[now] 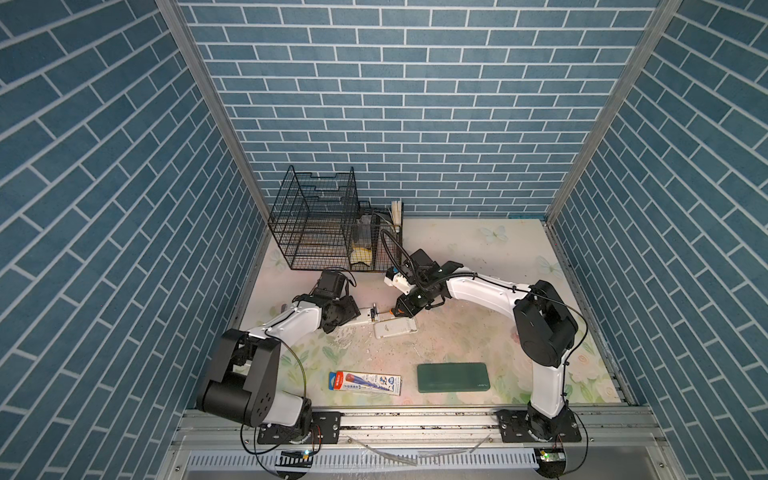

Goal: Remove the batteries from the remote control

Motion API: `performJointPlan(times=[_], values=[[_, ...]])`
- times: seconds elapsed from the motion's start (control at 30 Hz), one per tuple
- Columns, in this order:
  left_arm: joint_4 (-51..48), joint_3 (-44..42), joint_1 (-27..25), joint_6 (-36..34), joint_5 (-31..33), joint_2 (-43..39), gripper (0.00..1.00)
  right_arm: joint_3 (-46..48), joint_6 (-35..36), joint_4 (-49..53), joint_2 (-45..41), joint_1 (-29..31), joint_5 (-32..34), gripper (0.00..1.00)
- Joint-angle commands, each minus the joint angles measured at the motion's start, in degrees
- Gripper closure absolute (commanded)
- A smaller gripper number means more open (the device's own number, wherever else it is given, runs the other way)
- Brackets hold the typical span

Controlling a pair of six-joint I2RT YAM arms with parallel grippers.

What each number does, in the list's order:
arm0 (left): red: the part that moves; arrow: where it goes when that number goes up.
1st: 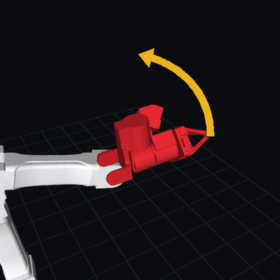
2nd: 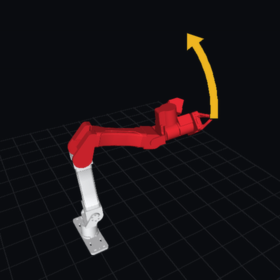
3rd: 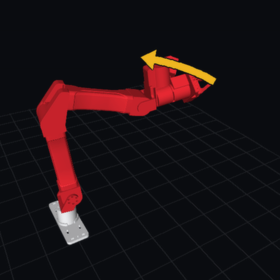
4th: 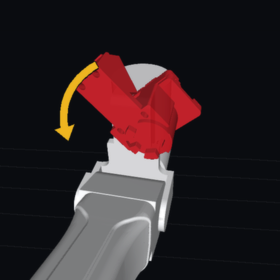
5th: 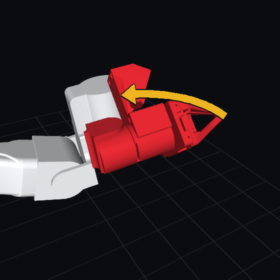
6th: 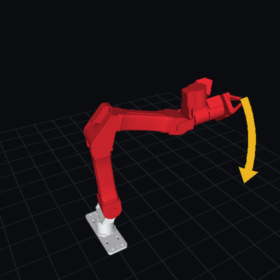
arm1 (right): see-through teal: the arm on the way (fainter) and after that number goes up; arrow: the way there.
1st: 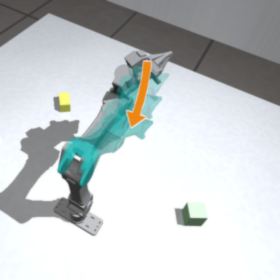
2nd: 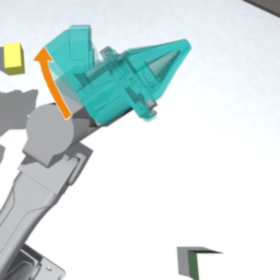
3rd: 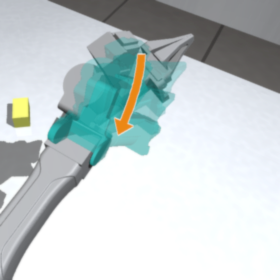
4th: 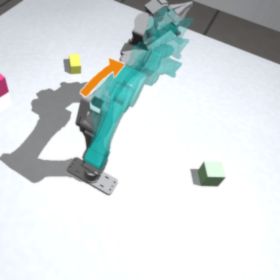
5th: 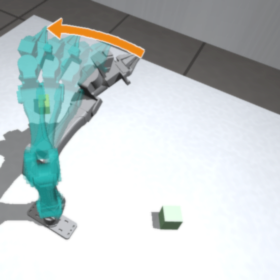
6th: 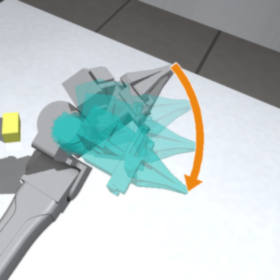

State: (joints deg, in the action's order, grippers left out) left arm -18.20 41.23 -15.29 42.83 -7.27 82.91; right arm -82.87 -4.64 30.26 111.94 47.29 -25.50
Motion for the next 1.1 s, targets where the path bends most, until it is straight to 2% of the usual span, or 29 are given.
performJointPlan(times=[0.0, 0.3, 0.47, 0.77, 1.07], values=[[0.26, 0.52, 0.27, -0.60, -0.49, 0.92, 0.27, -1.93, 3.13, -0.81, -0.97, 0.60, -1.84, 1.00], [0.10, -0.28, 0.26, -0.74, -0.16, 0.27, 0.27, -2.78, 1.79, -1.40, -1.20, 0.77, -1.75, 1.00], [-0.26, 0.27, 0.73, -2.23, -0.17, -0.05, 0.27, -3.50, 3.82, 0.86, -0.85, 0.79, -1.66, 1.00], [-0.28, 4.55, 1.31, -4.78, -1.51, 4.27, 0.28, -2.16, 4.47, 0.85, -0.83, 1.04, -1.93, 1.00], [-0.37, 6.58, 1.31, -4.85, 0.07, 5.86, 0.28, 1.55, 3.49, -0.87, -4.11, 0.95, 1.30, 1.00]])
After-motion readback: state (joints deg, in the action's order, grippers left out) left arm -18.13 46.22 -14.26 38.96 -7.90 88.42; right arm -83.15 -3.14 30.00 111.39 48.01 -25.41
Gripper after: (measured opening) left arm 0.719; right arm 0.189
